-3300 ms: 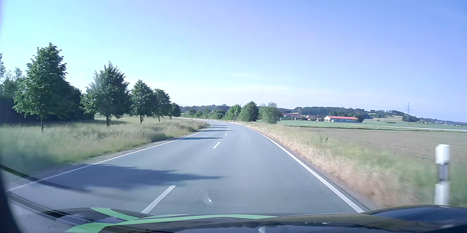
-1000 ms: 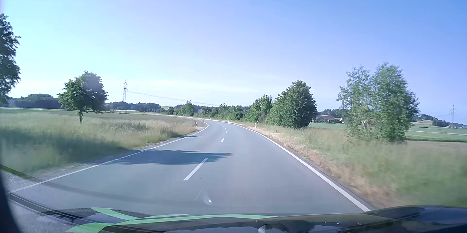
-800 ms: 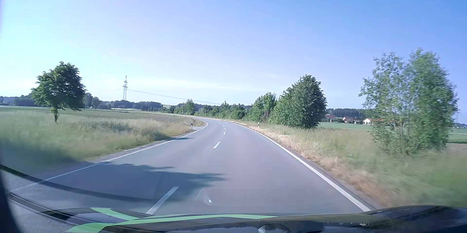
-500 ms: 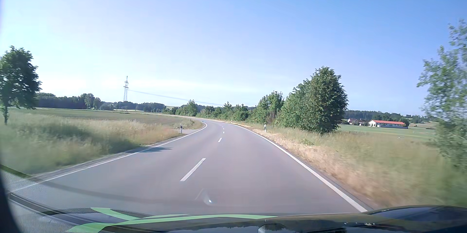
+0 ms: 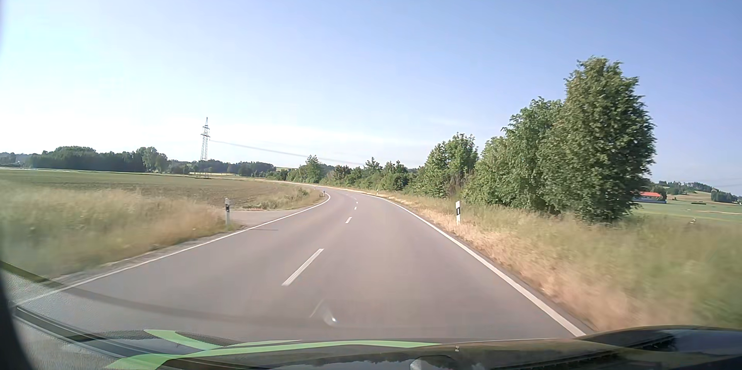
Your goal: Follow the waypoints while adhering to traffic rules and regulations
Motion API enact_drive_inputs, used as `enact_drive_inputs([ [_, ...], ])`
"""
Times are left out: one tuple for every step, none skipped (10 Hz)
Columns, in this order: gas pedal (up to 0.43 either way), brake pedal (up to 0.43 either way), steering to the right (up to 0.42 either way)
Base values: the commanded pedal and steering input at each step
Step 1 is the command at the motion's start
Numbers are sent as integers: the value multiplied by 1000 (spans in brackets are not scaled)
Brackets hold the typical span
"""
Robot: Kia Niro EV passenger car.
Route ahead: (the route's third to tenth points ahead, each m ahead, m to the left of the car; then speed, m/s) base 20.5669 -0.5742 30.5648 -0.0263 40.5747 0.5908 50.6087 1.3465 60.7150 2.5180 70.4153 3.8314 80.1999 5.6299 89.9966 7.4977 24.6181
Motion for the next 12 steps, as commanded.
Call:
enact_drive_inputs([
  [260,0,-13],
  [260,0,-13],
  [260,0,-13],
  [248,0,-13],
  [228,0,-13],
  [220,0,-13],
  [220,0,-13],
  [220,0,-13],
  [220,0,-12],
  [220,0,-12],
  [209,0,-12],
  [209,0,-12],
])
